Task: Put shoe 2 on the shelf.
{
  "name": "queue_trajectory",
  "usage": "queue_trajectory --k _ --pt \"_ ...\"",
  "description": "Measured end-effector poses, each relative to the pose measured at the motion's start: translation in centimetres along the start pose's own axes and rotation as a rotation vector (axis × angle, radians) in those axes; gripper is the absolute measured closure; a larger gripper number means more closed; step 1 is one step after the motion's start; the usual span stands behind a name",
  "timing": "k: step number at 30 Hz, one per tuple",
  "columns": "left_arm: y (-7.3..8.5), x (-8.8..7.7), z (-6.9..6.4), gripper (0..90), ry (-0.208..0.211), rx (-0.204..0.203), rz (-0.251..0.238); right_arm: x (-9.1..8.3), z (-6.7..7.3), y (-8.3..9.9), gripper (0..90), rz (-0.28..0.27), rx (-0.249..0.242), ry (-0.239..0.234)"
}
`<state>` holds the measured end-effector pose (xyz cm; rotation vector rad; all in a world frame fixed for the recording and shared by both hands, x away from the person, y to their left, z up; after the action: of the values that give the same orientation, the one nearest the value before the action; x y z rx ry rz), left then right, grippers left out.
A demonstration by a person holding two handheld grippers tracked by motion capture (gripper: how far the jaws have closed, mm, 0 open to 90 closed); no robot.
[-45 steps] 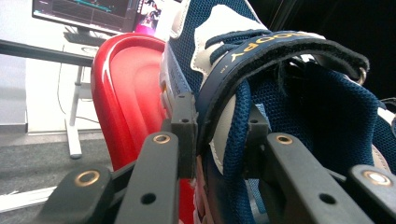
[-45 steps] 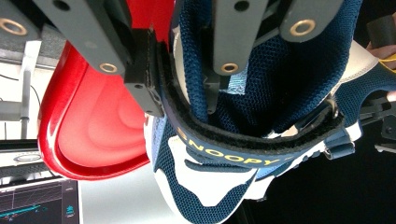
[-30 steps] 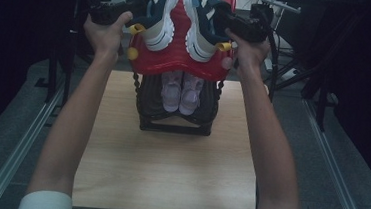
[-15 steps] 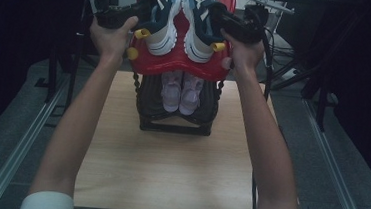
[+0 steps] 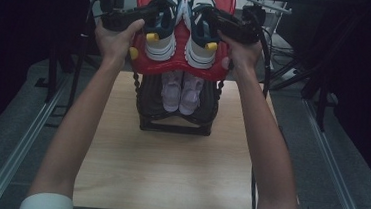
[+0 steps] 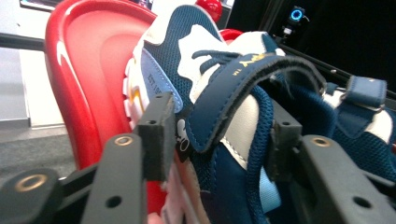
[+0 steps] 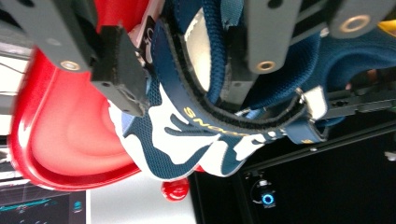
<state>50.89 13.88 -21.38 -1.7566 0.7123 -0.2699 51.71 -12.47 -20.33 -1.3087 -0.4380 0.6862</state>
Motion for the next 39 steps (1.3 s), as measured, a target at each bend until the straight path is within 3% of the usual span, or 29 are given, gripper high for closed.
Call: queue_trajectory --k 6,15,19,22,28,39 --pt "-0.2 -0.2 0.2 40.4 0.053 -0.032 0.003 -0.1 0.0 -0.2 44.7 -0.008 0.007 -0.036" --pt "-0.3 -0.5 0.7 35.7 0.086 -0.053 0.006 -0.3 0.1 -0.6 36.8 -0.024 0.057 -0.124" --pt "-0.3 -0.8 0.9 33.0 0.098 -0.060 0.010 -0.9 0.4 -1.0 37.1 -0.035 0.052 -0.133" --pt "-0.5 -1.3 1.0 32.5 0.114 -0.083 -0.018 -1.2 0.4 -1.0 38.2 -0.039 0.053 -0.141" --pt "-0.8 -2.4 1.3 32.9 0.112 -0.081 -0.037 -2.0 0.2 -0.8 40.8 -0.054 0.057 -0.159" --pt "-0.1 -4.0 2.1 33.6 0.118 -0.089 -0.038 -4.1 -0.3 -0.8 42.5 -0.081 0.034 -0.152"
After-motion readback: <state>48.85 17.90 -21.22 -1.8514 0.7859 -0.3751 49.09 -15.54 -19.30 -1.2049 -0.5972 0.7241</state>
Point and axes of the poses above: each handheld gripper's, and its own axes: x roughly forward along the jaws, y roughly out of its underside, z roughly to its left, the point moved 5 cm from there along x, roughly forward along the jaws, and after that the axes turned 2 degrees about -y, right-handed, at the moved point
